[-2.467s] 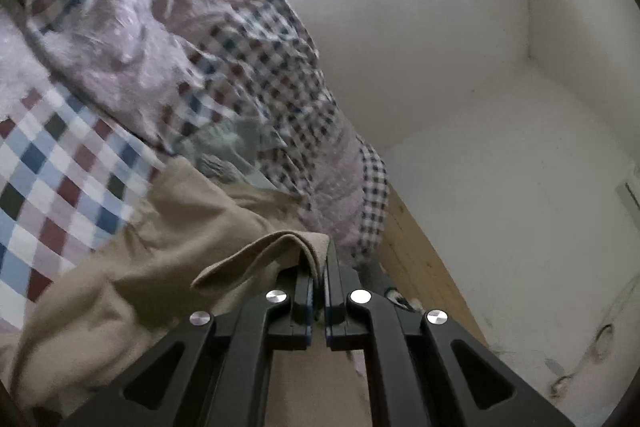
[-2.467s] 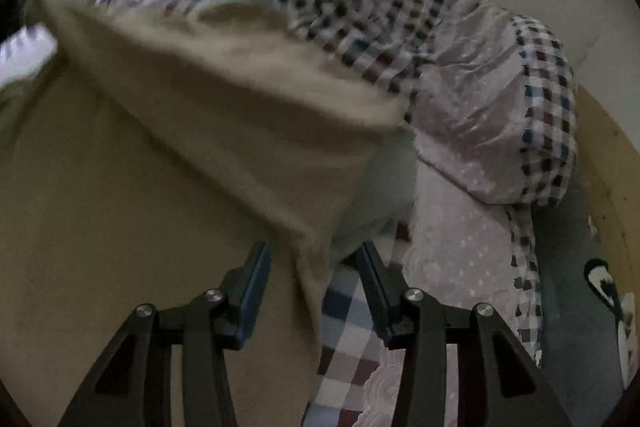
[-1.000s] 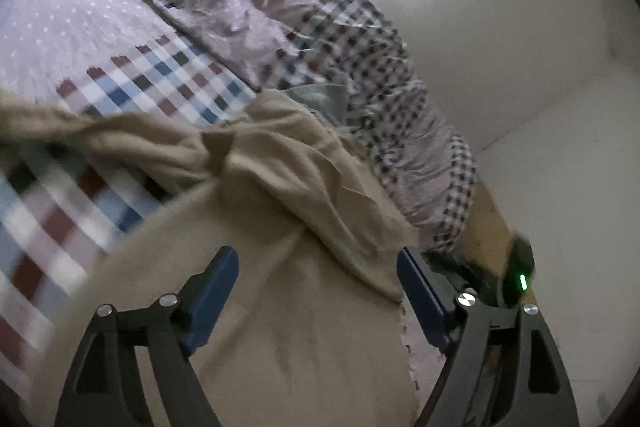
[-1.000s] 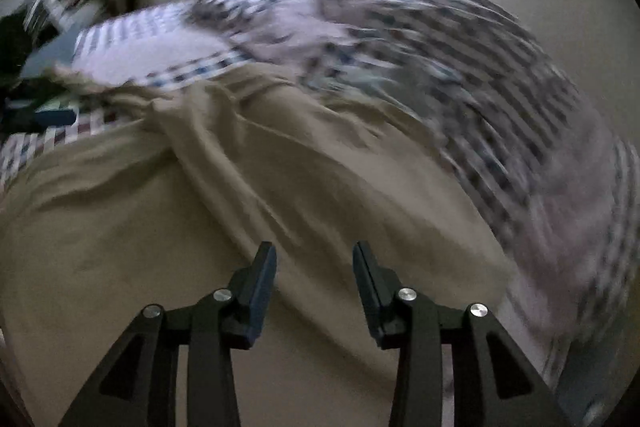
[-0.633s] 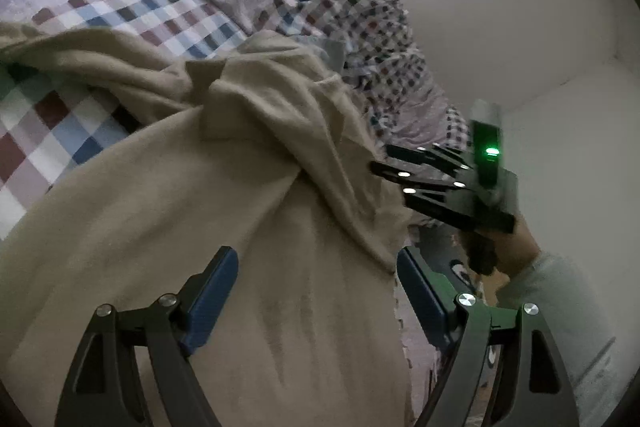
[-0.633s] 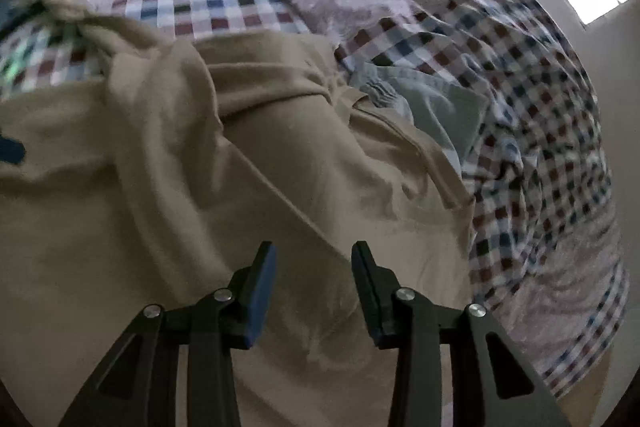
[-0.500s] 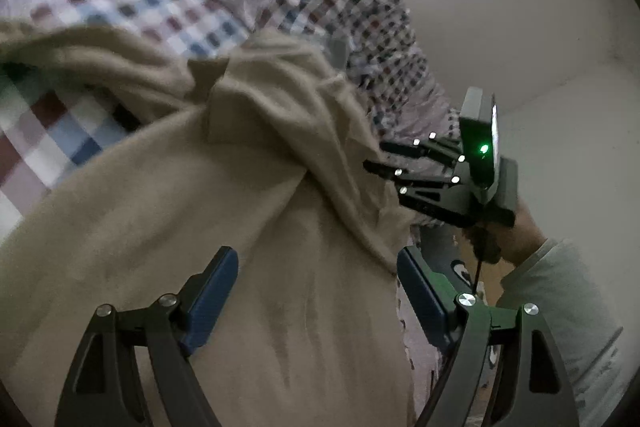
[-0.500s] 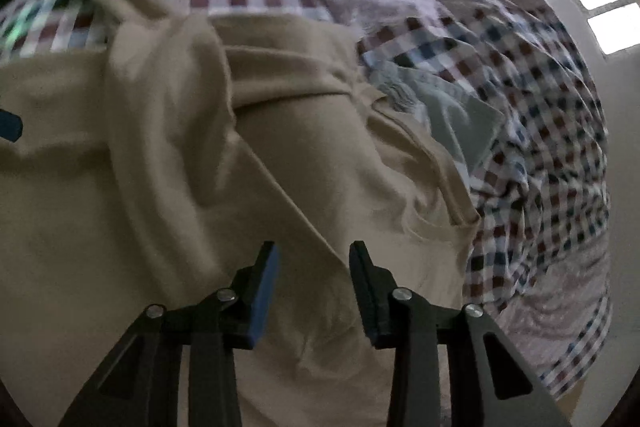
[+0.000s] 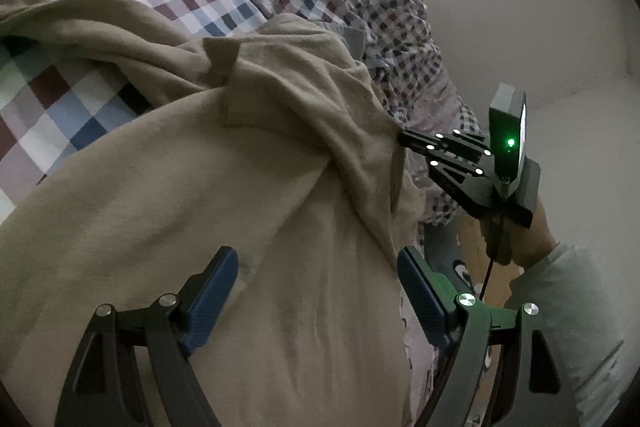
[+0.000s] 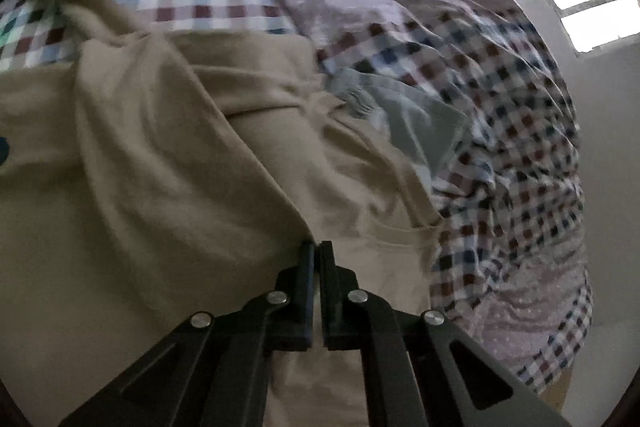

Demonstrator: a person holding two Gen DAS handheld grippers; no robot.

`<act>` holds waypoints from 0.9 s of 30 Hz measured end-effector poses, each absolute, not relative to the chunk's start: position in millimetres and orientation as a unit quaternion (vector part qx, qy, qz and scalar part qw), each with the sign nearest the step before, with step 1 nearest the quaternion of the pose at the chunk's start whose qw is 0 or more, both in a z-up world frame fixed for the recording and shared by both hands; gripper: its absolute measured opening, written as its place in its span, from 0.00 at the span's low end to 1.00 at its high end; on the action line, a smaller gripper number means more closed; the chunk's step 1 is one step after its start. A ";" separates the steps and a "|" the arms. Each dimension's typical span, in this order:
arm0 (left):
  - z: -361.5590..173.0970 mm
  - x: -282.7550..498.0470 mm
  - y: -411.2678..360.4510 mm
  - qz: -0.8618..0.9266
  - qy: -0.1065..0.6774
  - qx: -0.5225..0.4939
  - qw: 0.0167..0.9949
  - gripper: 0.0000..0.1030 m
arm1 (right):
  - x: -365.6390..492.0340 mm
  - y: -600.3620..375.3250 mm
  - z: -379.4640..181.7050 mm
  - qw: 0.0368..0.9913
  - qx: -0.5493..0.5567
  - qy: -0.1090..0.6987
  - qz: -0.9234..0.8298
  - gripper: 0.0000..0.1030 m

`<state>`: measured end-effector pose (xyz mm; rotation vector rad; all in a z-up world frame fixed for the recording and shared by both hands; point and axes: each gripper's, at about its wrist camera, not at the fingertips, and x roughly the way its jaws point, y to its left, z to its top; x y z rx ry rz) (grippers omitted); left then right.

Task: Fold clothes

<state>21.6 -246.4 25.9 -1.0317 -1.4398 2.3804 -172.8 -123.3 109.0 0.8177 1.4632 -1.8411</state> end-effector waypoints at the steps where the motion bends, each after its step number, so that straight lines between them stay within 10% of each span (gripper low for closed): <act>1: 26.1 21.3 -247.0 0.800 -0.483 -0.345 0.086 0.82 | -177.7 -123.3 111.4 0.309 0.309 0.553 -0.710 0.00; 12: 26.1 30.2 -251.0 0.802 -0.483 -0.343 0.075 0.82 | -219.3 -123.2 117.8 0.213 0.351 0.484 -0.773 0.08; 16: 23.7 33.3 -257.9 0.797 -0.498 -0.336 0.065 0.82 | -183.9 -136.3 148.3 0.288 0.330 0.439 -0.784 0.38; 27: 15.3 40.6 -279.1 0.779 -0.534 -0.325 0.047 0.82 | -91.9 -247.9 100.3 0.418 0.317 0.534 -0.663 0.37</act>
